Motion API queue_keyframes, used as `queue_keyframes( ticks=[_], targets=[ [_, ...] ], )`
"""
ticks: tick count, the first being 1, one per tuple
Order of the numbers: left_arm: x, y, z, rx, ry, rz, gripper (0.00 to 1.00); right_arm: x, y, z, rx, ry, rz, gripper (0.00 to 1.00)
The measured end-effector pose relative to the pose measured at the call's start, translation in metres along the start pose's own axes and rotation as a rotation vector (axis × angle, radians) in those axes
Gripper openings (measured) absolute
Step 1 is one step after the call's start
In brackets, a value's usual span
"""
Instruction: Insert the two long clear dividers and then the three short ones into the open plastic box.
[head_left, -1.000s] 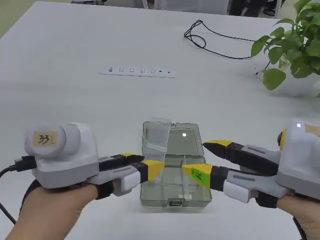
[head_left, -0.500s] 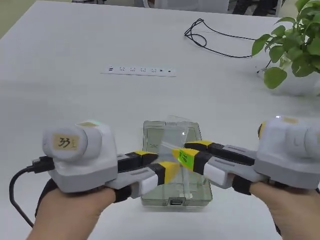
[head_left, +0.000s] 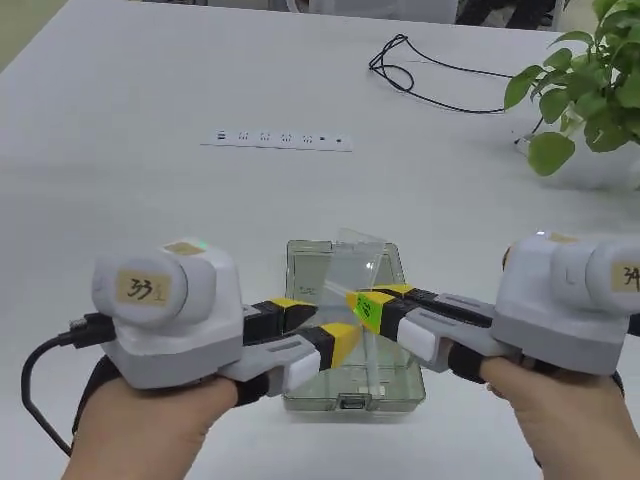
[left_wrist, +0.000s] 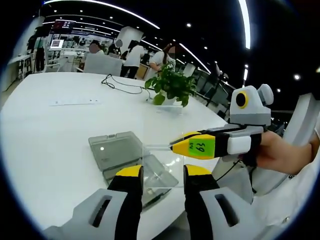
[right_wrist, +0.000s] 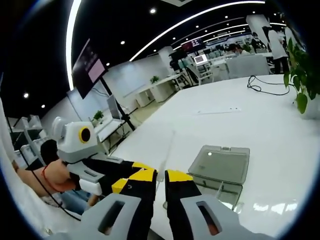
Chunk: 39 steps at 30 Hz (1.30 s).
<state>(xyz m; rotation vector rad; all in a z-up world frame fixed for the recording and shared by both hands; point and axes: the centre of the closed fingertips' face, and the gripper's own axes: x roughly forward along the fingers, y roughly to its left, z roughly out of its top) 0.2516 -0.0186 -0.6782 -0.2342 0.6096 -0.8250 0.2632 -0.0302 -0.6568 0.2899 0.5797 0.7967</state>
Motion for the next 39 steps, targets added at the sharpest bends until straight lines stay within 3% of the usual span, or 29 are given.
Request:
queue_keyframes(
  ticks=[6,15,20,26,33,39],
  targets=[
    [0.004,-0.003,-0.001,0.015,0.001,-0.007,0.31,0.000,-0.002,0.000,0.026,0.001,-0.031,0.06],
    [0.003,-0.004,-0.005,0.024,0.013,-0.025,0.35,0.001,-0.003,0.001,0.040,0.021,-0.025,0.06],
    [-0.002,0.001,-0.010,0.066,0.016,-0.026,0.41,0.002,-0.010,0.004,0.050,0.030,-0.041,0.06],
    [-0.009,0.009,-0.021,0.115,0.033,-0.033,0.49,0.005,-0.020,0.000,0.075,0.077,-0.059,0.06],
    [-0.019,0.020,-0.032,0.177,0.042,-0.040,0.63,0.010,-0.025,0.003,0.080,0.118,-0.073,0.06],
    [-0.027,0.027,-0.041,0.237,0.058,-0.059,0.76,0.017,-0.032,0.000,0.054,0.189,-0.107,0.06]
  ],
)
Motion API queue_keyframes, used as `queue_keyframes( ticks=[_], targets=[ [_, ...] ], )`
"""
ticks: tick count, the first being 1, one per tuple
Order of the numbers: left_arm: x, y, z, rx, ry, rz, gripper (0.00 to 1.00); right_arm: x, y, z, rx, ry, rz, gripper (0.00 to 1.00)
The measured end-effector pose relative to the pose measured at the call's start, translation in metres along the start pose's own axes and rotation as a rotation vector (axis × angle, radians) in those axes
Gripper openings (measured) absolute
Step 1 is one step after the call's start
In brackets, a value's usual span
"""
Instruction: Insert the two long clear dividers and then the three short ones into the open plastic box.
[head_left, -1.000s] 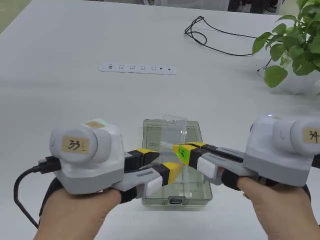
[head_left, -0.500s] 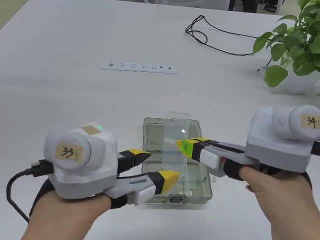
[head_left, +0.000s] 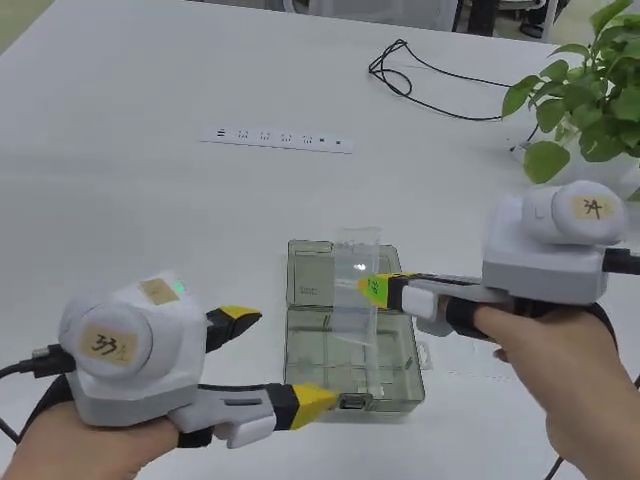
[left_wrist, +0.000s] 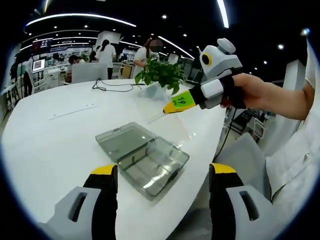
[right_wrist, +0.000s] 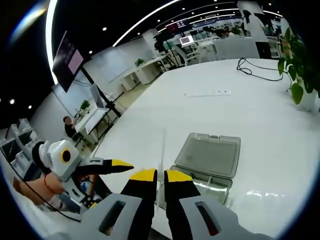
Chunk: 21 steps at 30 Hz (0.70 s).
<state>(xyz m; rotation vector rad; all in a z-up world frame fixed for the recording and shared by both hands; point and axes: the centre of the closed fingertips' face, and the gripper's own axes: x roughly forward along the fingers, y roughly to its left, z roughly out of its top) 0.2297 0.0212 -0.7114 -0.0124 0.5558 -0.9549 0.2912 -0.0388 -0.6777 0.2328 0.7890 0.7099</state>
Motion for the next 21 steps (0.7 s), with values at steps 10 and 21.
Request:
queue_keyframes(
  ticks=[10,21],
  targets=[
    [-0.004,0.005,-0.013,0.060,0.033,-0.031,0.91,0.012,-0.013,-0.011,0.057,0.163,-0.076,0.06],
    [-0.002,0.007,-0.024,0.096,0.058,-0.075,0.97,0.025,-0.017,-0.042,0.219,0.305,-0.138,0.06]
  ],
)
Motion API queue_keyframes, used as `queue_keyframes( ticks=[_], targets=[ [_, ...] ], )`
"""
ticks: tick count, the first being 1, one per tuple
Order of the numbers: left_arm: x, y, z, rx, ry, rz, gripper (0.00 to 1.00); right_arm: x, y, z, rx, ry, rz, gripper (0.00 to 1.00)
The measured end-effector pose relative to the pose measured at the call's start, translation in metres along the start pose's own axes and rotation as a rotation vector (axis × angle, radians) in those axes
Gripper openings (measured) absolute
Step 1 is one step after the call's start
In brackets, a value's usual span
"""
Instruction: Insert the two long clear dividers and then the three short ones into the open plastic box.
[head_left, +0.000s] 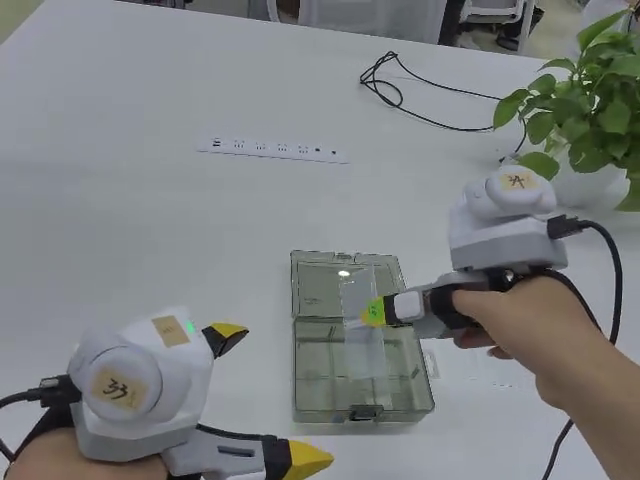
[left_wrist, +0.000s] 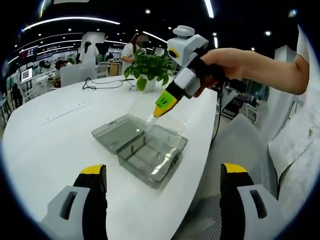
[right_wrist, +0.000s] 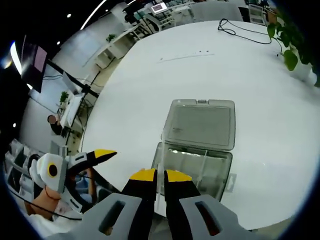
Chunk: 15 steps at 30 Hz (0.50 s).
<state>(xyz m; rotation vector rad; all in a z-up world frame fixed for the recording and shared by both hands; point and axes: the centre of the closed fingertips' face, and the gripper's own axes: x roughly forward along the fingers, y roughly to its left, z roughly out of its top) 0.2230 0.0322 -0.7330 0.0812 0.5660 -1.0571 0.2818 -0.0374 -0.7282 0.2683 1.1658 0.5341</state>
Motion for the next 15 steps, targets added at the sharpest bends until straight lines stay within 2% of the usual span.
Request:
queue_keyframes(
  ticks=[6,8,11,15],
  targets=[
    [0.001,0.002,-0.002,0.007,0.004,-0.027,0.98,0.009,-0.003,-0.011,0.043,0.064,-0.024,0.06],
    [0.001,0.003,-0.003,0.010,0.006,-0.031,0.97,0.011,-0.004,-0.012,0.061,0.068,-0.026,0.06],
    [0.001,0.006,-0.003,0.009,-0.003,-0.036,0.97,0.019,-0.017,-0.011,0.088,0.091,-0.035,0.06],
    [0.000,0.006,-0.005,-0.001,-0.010,-0.042,0.97,0.023,-0.020,-0.019,0.102,0.115,-0.050,0.06]
  ],
)
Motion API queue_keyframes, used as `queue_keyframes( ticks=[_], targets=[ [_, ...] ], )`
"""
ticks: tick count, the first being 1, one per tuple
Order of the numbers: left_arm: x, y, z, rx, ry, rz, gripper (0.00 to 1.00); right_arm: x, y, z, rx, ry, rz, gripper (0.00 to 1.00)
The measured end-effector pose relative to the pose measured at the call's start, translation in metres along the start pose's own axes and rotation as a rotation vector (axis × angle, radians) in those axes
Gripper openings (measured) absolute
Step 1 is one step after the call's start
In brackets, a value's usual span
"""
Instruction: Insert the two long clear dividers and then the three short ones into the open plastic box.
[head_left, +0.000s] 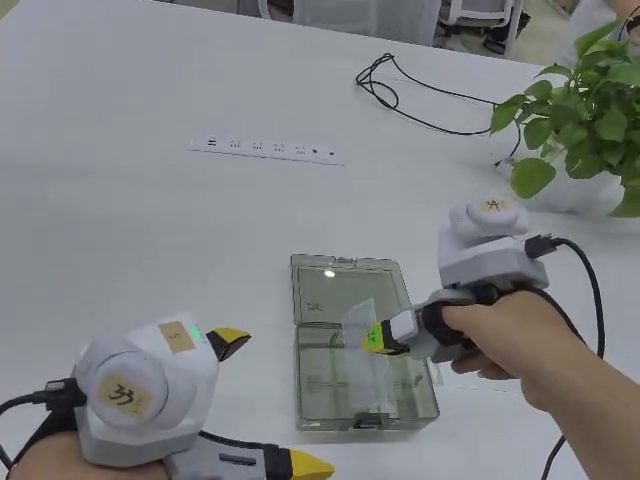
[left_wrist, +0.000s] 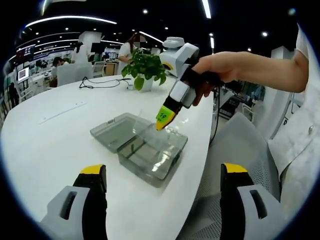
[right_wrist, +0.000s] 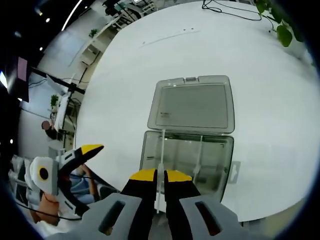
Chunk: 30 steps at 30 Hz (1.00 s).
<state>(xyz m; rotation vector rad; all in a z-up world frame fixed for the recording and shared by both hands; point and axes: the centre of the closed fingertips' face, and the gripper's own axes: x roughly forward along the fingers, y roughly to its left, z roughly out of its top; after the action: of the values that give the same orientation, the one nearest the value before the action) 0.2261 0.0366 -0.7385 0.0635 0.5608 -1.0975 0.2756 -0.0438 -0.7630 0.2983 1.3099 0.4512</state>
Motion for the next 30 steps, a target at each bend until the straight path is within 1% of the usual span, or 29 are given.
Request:
queue_keyframes(
  ticks=[2,4,11,16,23,29,30],
  targets=[
    [0.000,0.000,-0.002,0.000,0.003,0.000,0.97,0.006,-0.004,-0.002,0.006,0.015,-0.002,0.06],
    [-0.001,0.000,-0.004,-0.012,0.000,-0.002,0.97,0.009,-0.003,-0.005,0.015,0.019,-0.004,0.06],
    [0.000,-0.001,-0.008,-0.029,0.000,-0.004,0.96,0.016,-0.011,-0.002,0.042,0.029,-0.013,0.06],
    [0.000,0.000,-0.008,-0.033,-0.008,-0.007,0.96,0.024,-0.016,-0.003,0.051,0.035,-0.020,0.06],
    [0.001,0.002,-0.010,-0.043,-0.008,-0.005,0.96,0.028,-0.017,-0.003,0.033,0.034,-0.031,0.06],
    [0.004,0.002,-0.007,-0.048,-0.012,-0.012,0.96,0.030,-0.018,-0.002,0.020,0.032,-0.042,0.06],
    [0.004,0.002,-0.007,-0.048,-0.013,-0.013,0.96,0.031,-0.019,-0.002,0.007,0.031,-0.047,0.06]
  ],
)
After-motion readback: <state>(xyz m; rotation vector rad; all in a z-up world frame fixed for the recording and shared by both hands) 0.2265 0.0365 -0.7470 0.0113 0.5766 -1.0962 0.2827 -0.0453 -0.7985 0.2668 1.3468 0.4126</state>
